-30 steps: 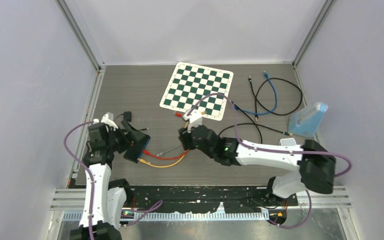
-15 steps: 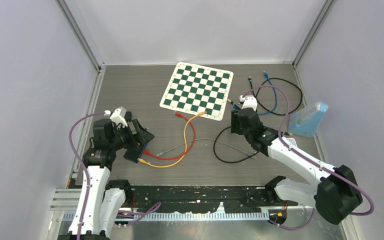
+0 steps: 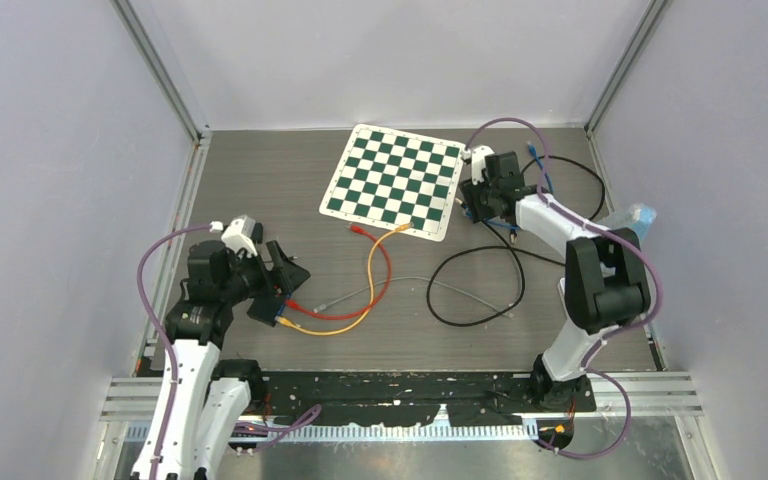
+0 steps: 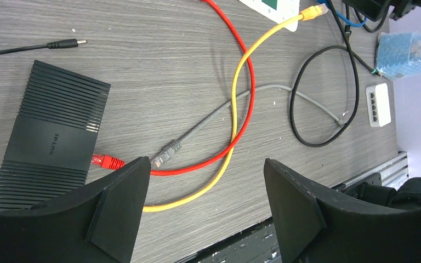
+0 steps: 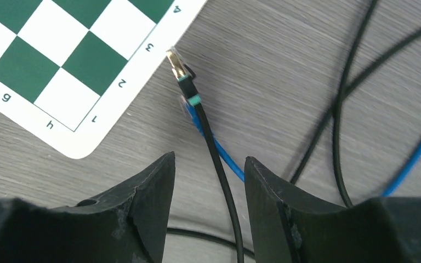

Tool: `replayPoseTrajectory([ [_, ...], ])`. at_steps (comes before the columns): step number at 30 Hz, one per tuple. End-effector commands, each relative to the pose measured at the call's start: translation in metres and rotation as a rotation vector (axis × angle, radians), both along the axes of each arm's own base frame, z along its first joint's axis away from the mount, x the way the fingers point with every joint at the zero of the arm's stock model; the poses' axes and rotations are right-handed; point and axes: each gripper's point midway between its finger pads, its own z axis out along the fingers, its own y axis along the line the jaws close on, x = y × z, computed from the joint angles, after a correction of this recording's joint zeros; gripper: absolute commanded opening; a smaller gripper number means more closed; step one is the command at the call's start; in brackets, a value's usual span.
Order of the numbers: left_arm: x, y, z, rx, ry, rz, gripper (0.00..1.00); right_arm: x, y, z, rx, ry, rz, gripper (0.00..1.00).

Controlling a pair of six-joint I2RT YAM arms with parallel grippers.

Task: Insert the plug into the switch port
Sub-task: Pick up the connector from the center of the board.

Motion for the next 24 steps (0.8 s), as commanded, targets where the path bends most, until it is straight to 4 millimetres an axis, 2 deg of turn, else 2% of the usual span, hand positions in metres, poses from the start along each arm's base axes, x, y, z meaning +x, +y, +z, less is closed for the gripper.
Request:
replayPoseTrajectory([
  [1, 0.001, 0.001, 0.004, 0.019, -0.029, -0.008, 0.79, 0.025, 0.022, 0.004, -0.002, -0.027, 0.177, 0.56],
  [6, 0.001, 0.002, 0.005, 0.029, -0.033, -0.002, 0.79, 0.052, 0.021, -0.012, -0.027, 0.008, 0.182, 0.56],
  [10, 0.002, 0.006, 0.005, 0.043, -0.041, 0.017, 0.79, 0.061, 0.019, -0.019, -0.053, 0.039, 0.195, 0.48],
  [24, 0.003, 0.005, 0.002, 0.041, -0.021, 0.011, 0.79, 0.055, 0.016, -0.040, -0.087, 0.149, 0.259, 0.46],
])
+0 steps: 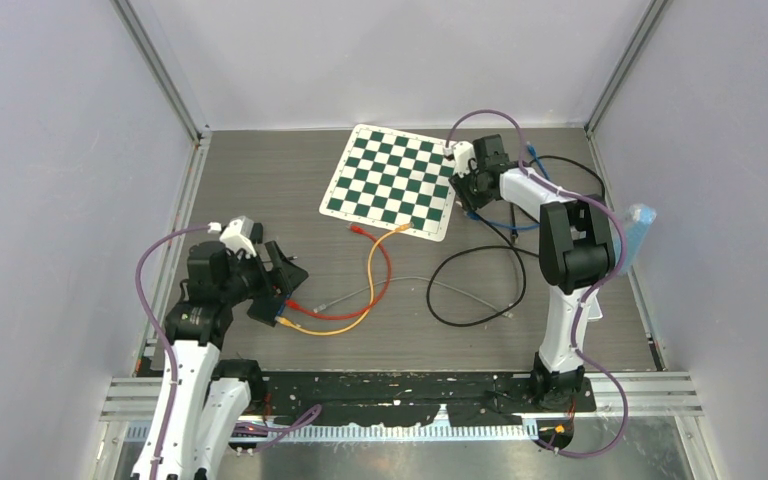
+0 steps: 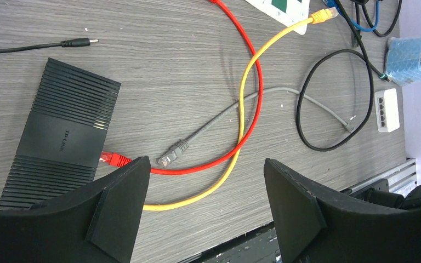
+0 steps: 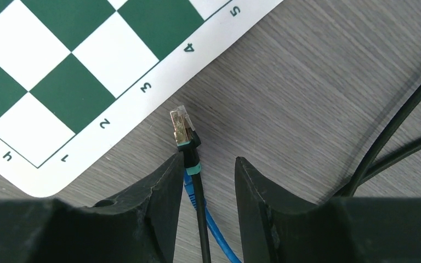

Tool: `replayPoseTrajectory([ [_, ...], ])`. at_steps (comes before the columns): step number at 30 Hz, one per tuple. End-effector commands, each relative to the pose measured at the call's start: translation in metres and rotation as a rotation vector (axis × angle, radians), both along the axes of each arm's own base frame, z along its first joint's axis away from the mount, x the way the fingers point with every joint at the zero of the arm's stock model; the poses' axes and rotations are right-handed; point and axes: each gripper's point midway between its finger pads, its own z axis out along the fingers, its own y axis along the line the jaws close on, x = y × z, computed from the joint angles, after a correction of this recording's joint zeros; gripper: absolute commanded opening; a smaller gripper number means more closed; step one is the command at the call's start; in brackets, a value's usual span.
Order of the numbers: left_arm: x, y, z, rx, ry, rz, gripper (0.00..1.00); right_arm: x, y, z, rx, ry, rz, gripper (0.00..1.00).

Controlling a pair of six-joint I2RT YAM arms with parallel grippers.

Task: Insert the plug into the switch port
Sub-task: Pick up the connector from the center of the board.

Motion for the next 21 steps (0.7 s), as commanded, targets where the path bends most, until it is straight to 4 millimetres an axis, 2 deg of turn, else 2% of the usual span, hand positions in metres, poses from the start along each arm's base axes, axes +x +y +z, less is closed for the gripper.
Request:
replayPoseTrajectory([
  [1, 0.003, 0.001, 0.005, 0.020, -0.025, -0.011, 0.79, 0.003, -0.001, 0.007, -0.010, 0.002, 0.034, 0.45],
  [5, 0.003, 0.001, 0.004, 0.021, -0.021, -0.009, 0.79, 0.006, -0.001, 0.012, -0.005, -0.009, 0.040, 0.43],
  [10, 0.003, 0.002, 0.003, 0.024, -0.020, -0.006, 0.79, -0.002, 0.002, 0.016, 0.008, 0.011, 0.066, 0.46],
  [14, 0.003, 0.002, 0.003, 0.022, -0.016, -0.006, 0.79, -0.006, -0.005, 0.012, -0.008, 0.032, 0.070, 0.45],
  [18, 0.003, 0.002, 0.003, 0.022, -0.016, -0.007, 0.79, -0.004, -0.012, 0.008, -0.025, 0.041, 0.052, 0.39],
  [21, 0.003, 0.002, 0.003, 0.023, -0.015, -0.007, 0.79, -0.001, -0.014, 0.011, -0.028, 0.030, 0.050, 0.28],
])
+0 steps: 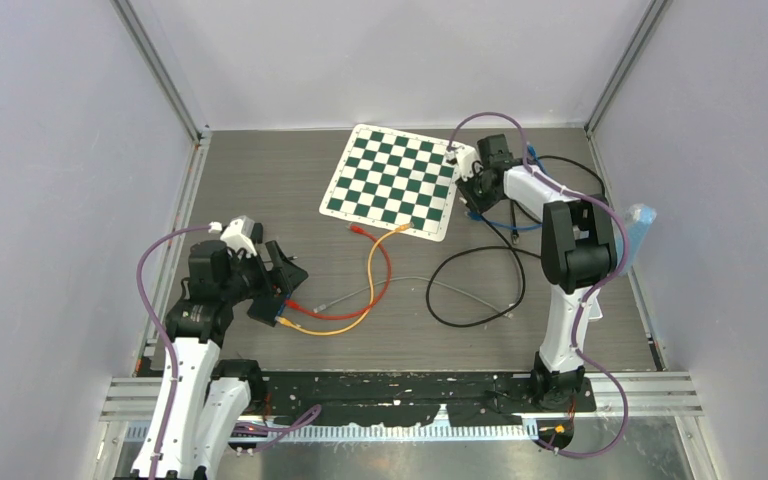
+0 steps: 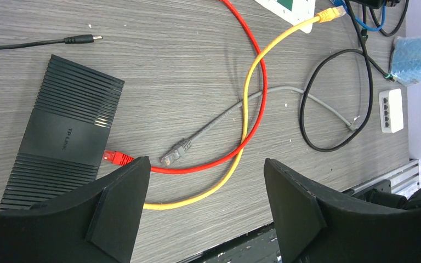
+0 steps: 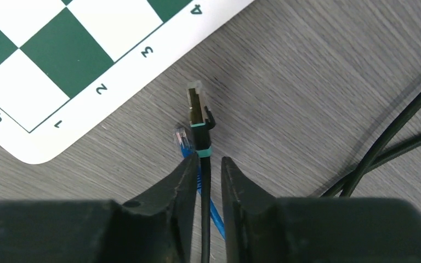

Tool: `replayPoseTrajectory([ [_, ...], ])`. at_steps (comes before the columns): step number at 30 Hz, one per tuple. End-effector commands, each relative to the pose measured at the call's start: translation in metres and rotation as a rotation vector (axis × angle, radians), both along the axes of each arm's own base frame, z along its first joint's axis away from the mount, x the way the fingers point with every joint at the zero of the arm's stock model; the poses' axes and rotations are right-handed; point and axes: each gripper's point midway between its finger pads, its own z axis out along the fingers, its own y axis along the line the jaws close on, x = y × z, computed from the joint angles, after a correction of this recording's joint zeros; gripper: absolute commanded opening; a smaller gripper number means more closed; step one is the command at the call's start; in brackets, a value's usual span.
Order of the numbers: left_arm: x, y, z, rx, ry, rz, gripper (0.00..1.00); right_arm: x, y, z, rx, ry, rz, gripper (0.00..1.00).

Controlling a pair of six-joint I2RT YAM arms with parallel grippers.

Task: Insert the plug into the switch port
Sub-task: Pick up the connector from the center of the board.

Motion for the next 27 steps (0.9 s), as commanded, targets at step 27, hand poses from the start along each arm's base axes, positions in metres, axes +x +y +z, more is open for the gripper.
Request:
replayPoseTrajectory([
  [27, 0.001, -0.009, 0.013, -0.021, -0.059, -0.059, 0.79, 0.012, 0.007, 0.054, 0.064, -0.130, 0.026, 0.44],
])
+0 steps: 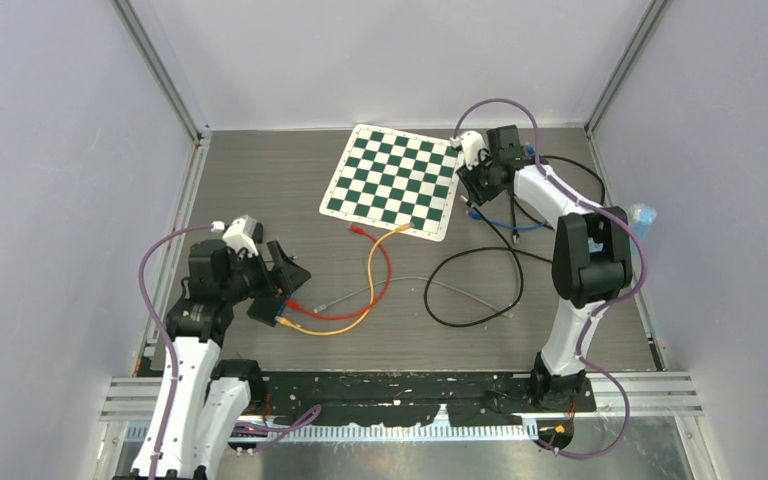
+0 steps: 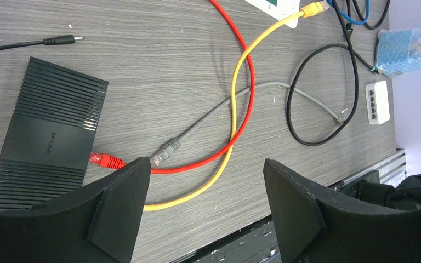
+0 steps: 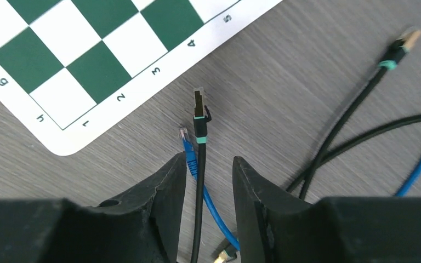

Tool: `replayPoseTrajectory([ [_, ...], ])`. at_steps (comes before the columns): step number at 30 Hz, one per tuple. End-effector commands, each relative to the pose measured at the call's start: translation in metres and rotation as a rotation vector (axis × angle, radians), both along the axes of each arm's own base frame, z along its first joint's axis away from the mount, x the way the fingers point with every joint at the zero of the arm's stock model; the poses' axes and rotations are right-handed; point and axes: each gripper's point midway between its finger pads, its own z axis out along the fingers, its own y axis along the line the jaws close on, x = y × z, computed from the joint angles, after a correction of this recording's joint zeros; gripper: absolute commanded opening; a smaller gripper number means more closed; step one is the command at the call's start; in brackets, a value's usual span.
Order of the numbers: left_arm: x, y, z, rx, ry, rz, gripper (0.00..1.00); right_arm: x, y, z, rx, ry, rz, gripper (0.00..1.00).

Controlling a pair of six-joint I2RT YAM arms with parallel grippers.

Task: Insert the plug into the switch port
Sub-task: Pick up the connector from the center of the board.

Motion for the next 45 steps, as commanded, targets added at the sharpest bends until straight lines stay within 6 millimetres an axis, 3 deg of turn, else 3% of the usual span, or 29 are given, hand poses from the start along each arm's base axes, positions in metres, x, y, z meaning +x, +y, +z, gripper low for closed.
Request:
replayPoseTrajectory([
  [1, 0.003, -0.001, 0.010, 0.011, -0.063, -0.019, 0.79, 0.008, 0.002, -0.009, 0.002, 0.030, -0.005, 0.44],
  [11, 0.004, 0.000, 0.008, 0.016, -0.045, -0.015, 0.79, 0.011, -0.007, -0.042, -0.057, 0.103, -0.019, 0.39],
  [27, 0.005, 0.002, 0.007, 0.022, -0.044, -0.007, 0.79, 0.014, -0.009, -0.061, -0.064, 0.134, -0.019, 0.34],
  [31, 0.004, 0.001, 0.006, 0.021, -0.038, -0.006, 0.79, 0.016, -0.013, -0.056, -0.079, 0.121, -0.026, 0.12],
  [35, 0.005, 0.001, 0.007, 0.017, -0.043, -0.005, 0.79, 0.021, -0.018, -0.024, -0.092, 0.049, -0.044, 0.05],
  [39, 0.006, -0.003, 0.013, -0.003, -0.038, -0.022, 0.77, 0.022, -0.019, 0.031, -0.083, -0.070, -0.047, 0.05],
  [43, 0.011, -0.017, 0.034, -0.082, -0.061, -0.080, 0.76, 0.010, -0.014, 0.094, -0.045, -0.198, -0.029, 0.05],
  [45, 0.016, -0.022, 0.047, -0.120, -0.088, -0.091, 0.75, -0.001, -0.008, 0.111, -0.039, -0.236, -0.003, 0.05],
])
